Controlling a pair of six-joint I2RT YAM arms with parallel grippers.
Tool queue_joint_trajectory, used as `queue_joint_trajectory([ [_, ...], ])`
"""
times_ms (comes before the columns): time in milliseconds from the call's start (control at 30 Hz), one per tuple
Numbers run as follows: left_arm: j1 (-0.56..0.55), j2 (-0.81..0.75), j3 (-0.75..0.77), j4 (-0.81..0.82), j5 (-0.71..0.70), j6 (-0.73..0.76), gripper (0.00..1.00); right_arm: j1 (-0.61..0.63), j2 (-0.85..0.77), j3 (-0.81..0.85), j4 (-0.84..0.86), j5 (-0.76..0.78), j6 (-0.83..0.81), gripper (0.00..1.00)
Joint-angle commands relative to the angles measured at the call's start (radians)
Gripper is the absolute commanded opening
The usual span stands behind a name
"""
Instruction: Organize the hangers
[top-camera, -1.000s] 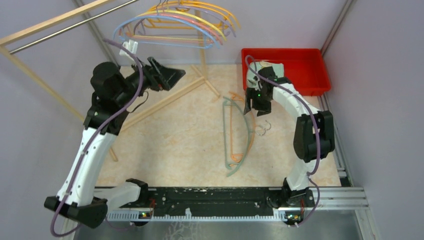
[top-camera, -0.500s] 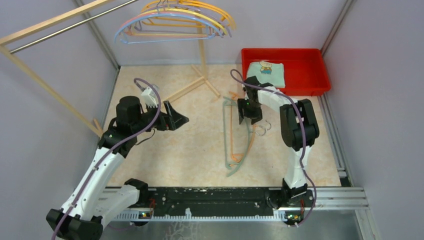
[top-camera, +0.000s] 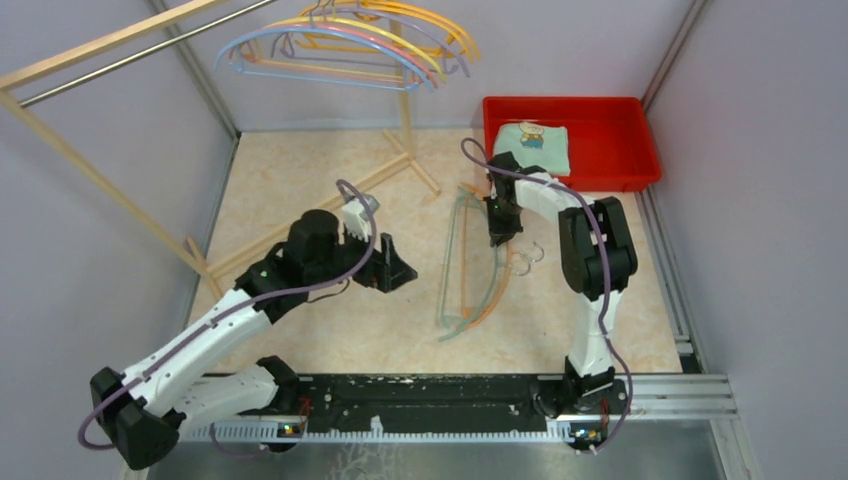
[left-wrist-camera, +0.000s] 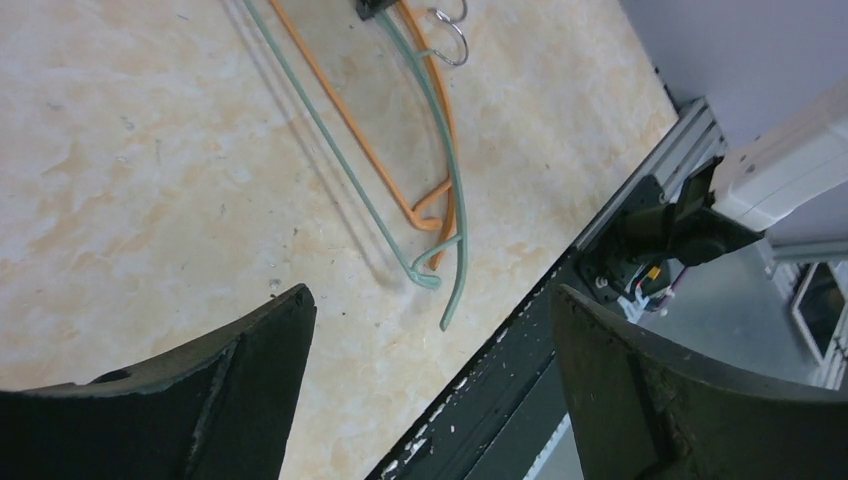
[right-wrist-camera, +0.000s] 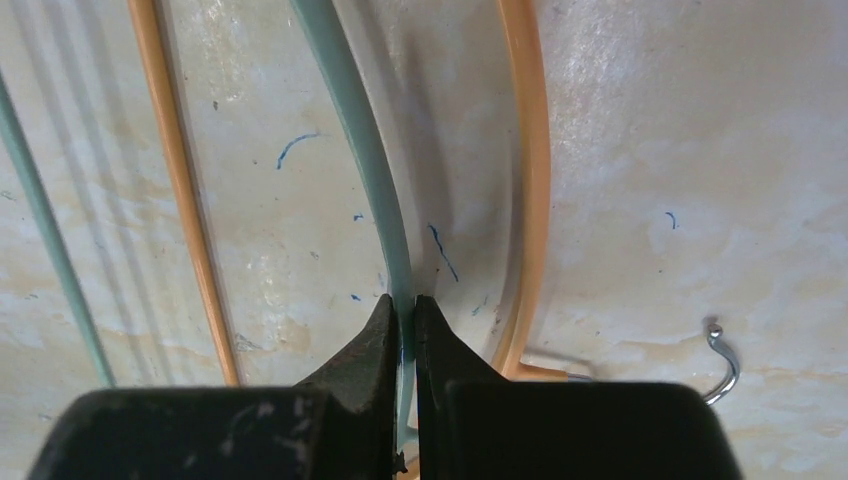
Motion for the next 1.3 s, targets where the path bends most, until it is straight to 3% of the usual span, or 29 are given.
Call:
queue_joint_trajectory([
  [0, -0.122, 0.105, 0.042, 0.048, -0.152, 0.068, 0.91, -0.001, -0.113, 0.075, -0.035, -0.046, 0.053, 0.0],
  [233, -0.264, 0.351, 0.23, 0.087, -0.304, 0.19, 0.9, 0.04, -0.169, 0.212, -0.123, -0.057, 0.074, 0.0],
  [467, -0.354, 0.53, 0.36, 0.072, -0.37, 0.218, 0.9, 0.075, -0.177, 0.284, -0.162, -0.063, 0.083, 0.0],
  [1067, -0.386, 0.679, 0.306, 0.064, -0.428, 0.178, 0.85, 0.076, -0.222, 0.49, -0.315, -0.137, 0.072, 0.0],
  [1133, -0.386, 0.69, 0.312, 0.065, -0.436, 0.183, 0.78, 0.076, -0.226, 0.497, -0.318, -0.153, 0.074, 0.0],
  [1267, -0.385, 0.704, 0.314, 0.046, -0.43, 0.19, 0.42, 0.076, -0.235, 0.512, -0.323, -0.17, 0.08, 0.0],
])
